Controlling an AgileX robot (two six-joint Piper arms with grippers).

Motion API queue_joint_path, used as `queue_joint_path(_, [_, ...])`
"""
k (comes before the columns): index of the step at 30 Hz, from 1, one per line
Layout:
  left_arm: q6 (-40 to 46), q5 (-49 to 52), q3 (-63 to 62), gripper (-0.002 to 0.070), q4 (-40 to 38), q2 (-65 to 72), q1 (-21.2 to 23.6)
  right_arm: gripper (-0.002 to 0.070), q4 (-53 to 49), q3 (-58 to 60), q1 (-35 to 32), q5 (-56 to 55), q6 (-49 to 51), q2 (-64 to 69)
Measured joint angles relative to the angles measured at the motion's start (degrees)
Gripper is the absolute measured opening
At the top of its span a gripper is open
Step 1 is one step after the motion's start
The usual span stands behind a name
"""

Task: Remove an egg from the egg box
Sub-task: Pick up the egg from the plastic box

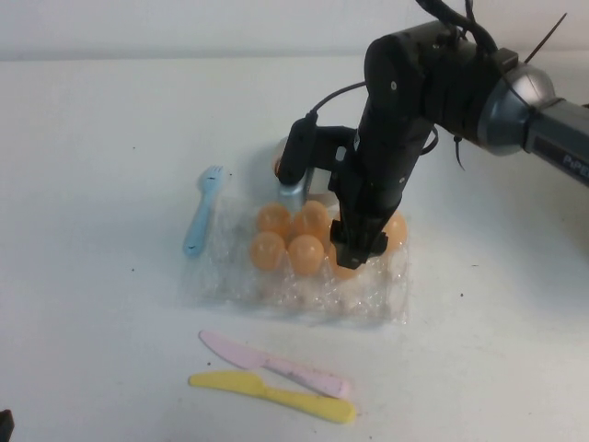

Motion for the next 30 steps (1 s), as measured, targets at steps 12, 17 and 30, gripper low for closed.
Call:
queue_joint_path(12, [0.0, 0.0, 0.0, -0.0004, 0.0, 0.0, 0.0, 0.0452, -0.1, 2.4, 0.0, -4.0, -0.6, 0.1])
queue_joint_path(17, [0.0, 0.0, 0.0, -0.0004, 0.0, 0.0, 0.0, 0.0452, 0.3, 2.4, 0.0, -4.5, -0.6, 1.3])
queue_joint_path(30, [0.0, 0.0, 0.0, -0.0004, 0.0, 0.0, 0.0, 0.0439, 1.0, 2.4, 0.0, -6.0, -0.7, 3.2])
